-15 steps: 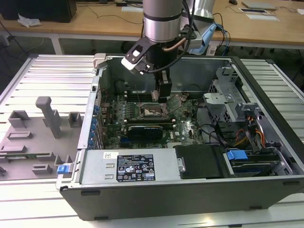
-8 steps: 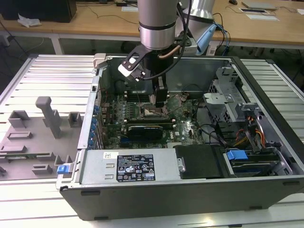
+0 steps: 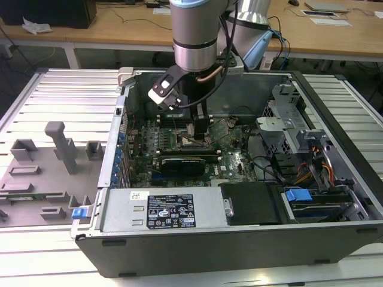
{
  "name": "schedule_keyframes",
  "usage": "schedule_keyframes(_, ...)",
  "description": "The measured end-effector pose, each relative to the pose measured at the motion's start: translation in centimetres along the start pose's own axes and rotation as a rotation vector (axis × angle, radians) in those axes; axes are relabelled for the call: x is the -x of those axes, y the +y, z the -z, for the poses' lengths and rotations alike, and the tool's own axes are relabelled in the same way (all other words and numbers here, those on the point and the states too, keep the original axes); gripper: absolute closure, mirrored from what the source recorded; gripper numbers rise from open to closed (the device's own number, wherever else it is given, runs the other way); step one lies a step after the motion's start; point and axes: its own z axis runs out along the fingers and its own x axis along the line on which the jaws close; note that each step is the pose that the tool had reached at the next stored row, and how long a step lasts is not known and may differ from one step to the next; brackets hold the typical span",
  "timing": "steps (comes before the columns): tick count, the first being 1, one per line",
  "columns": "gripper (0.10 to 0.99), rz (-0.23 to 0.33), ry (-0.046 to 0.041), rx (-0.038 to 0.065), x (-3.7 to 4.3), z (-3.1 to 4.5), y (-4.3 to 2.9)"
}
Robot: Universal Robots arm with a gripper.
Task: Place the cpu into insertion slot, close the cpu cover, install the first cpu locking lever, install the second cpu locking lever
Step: 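Place the cpu into insertion slot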
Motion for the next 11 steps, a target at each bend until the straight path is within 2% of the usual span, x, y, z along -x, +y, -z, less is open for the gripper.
schedule_keyframes(4, 0.545, 0.000, 0.0000, 0.000, -0.83, -0.56, -0.11)
schedule_keyframes(6, 0.545, 0.000, 0.0001, 0.000, -1.44, -1.20, -0.31)
schedule_keyframes(11, 0.545, 0.000, -0.0008, 0.000, -1.81, -2.12, -0.55)
